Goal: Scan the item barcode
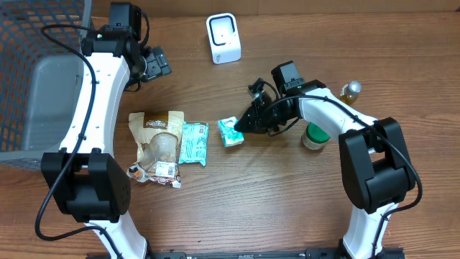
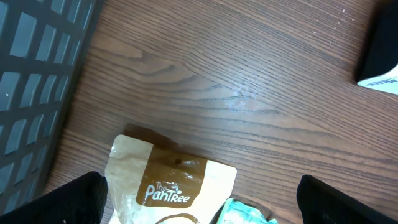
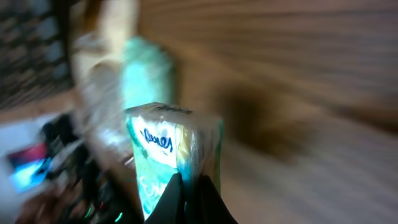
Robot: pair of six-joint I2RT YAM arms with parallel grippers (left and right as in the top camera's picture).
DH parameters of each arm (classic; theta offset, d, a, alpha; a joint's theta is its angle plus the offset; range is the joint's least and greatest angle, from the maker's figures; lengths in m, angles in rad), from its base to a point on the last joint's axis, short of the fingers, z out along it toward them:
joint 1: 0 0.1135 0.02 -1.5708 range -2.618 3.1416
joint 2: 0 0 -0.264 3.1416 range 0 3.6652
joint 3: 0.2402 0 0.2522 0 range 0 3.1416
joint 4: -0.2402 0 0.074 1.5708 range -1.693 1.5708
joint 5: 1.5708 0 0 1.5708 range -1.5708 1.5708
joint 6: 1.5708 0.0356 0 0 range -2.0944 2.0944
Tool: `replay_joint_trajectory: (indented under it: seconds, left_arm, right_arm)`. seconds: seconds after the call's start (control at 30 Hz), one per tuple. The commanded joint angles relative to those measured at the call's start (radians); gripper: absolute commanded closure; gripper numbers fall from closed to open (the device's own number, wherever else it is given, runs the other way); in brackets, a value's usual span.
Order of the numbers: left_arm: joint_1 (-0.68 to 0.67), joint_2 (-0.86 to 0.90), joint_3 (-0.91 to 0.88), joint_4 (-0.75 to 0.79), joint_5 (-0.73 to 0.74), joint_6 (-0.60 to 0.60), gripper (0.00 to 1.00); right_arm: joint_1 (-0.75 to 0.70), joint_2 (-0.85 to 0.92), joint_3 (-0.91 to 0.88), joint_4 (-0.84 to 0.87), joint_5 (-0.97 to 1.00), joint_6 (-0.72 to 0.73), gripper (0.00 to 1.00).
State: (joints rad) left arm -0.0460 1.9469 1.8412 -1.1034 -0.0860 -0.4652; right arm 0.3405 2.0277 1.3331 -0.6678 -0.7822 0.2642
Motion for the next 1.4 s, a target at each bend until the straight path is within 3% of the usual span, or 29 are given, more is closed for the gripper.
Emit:
replay_joint_trajectory:
  seconds: [0.0, 0.2, 0.23, 0.33, 0.4, 0.73, 0.83, 1.0, 1.37]
  left_arm:
    - [-0.007, -0.011, 0.018, 0.000, 0.004, -0.010, 0.00]
    - [-0.007, -0.011, 0.018, 0.000, 0.004, -0.010, 0.00]
    - [-0.007, -0.011, 0.019, 0.001, 0.005, -0.010, 0.00]
    - [-0.007, -0.011, 0.019, 0.001, 0.004, -0.010, 0.00]
    - [-0.007, -0.011, 0.019, 0.000, 0.004, -0.010, 0.00]
    - [-0.007, -0.011, 0.018, 0.001, 0.004, -0.010, 0.00]
    - [-0.007, -0.011, 0.019, 0.001, 0.004, -0.010, 0.00]
    - [-0.007, -0.011, 0.019, 0.001, 0.005, -0.010, 0.00]
    - [-0.007, -0.011, 0.019, 0.000, 0.005, -0.010, 0.00]
  right_arm:
    - [-0.001, -0.040, -0.004, 0.000, 0.313, 0.195, 0.96]
    - [0.006, -0.040, -0.004, 0.005, 0.422, 0.309, 0.94]
    - [0.008, -0.040, -0.004, 0.005, 0.423, 0.312, 0.90]
    - [0.019, -0.039, -0.004, -0.002, 0.436, 0.311, 0.57]
    - [0.025, -0.039, -0.004, -0.016, 0.460, 0.308, 0.50]
    - [0.055, -0.038, -0.004, -0.042, 0.497, 0.303, 0.51]
    - [0.060, -0.038, -0.004, -0.033, 0.494, 0.244, 0.51]
    - [0.062, -0.038, -0.004, -0.031, 0.422, 0.219, 0.61]
    - [0.065, -0.038, -0.004, -0.014, 0.313, 0.272, 0.62]
